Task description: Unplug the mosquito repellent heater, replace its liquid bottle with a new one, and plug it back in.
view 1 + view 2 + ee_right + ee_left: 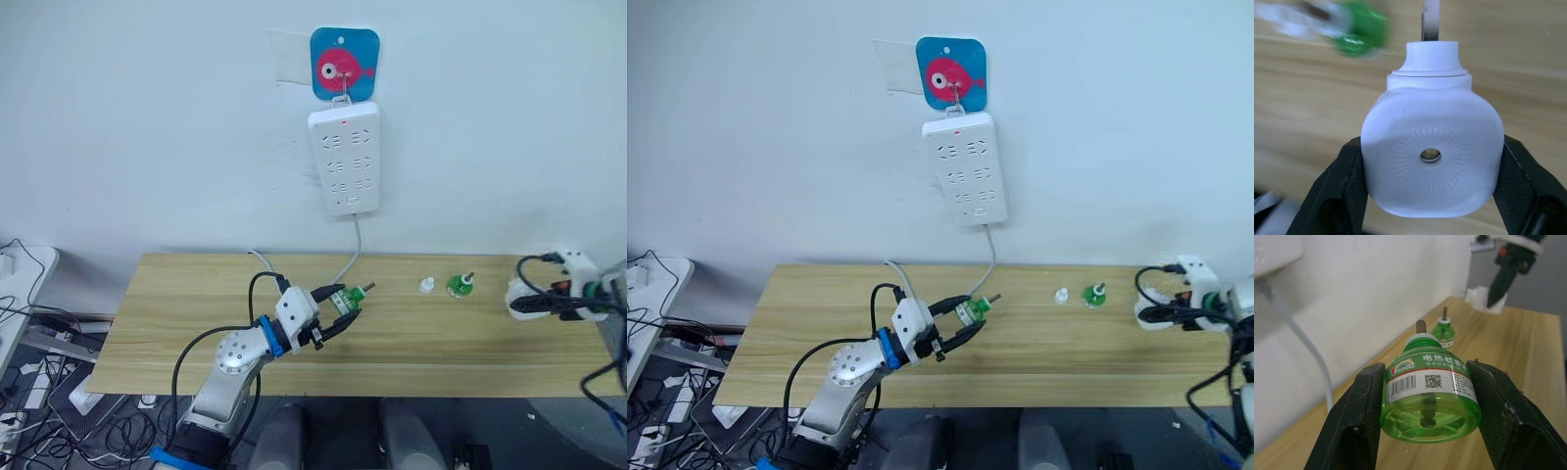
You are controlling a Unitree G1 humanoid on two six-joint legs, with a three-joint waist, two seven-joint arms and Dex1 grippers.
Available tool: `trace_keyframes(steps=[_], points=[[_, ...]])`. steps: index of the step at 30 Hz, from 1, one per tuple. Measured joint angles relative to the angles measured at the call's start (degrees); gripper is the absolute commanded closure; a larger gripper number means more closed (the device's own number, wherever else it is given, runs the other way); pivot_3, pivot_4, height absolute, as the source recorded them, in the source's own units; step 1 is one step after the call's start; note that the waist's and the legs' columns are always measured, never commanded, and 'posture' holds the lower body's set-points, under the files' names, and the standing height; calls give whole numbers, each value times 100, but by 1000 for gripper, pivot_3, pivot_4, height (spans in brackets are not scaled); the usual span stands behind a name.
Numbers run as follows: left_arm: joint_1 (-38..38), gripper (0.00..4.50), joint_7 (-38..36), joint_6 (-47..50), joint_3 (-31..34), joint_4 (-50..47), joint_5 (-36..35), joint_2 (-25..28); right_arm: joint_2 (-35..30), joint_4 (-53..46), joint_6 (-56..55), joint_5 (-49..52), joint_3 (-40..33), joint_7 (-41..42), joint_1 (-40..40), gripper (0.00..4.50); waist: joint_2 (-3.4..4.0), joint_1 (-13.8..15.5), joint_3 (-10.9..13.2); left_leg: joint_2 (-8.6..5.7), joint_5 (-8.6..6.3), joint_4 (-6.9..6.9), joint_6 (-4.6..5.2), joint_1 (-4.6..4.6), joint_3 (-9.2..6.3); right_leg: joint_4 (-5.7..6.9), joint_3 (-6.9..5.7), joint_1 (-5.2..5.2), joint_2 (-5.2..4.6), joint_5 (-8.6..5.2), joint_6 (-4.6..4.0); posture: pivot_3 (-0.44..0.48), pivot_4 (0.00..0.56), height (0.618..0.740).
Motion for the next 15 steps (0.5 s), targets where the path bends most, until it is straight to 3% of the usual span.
trace_keyframes(steps=[3,7,15], points=[[-12,2238,-245,1,-85,-206,-122,85,-118,-778,1039,898,-34,768,166,1532,0,-17,0,0,0,2,0,0,5,2,4,-1,0,0,0,-33,215,740],[-201,2238,-579,1,-204,-493,-317,137,102,-1374,2653,2199,-623,934,-194,1532,2,13,-1,-5,0,3,0,-3,2,-1,2,-1,-3,0,-1,-42,204,740],[-535,2238,-862,-159,-353,-474,-328,166,210,-1864,2966,4001,-669,51,30,1532,-3,41,-1,-16,-5,3,8,-21,1,-22,-3,-5,-16,0,1,-44,216,740]])
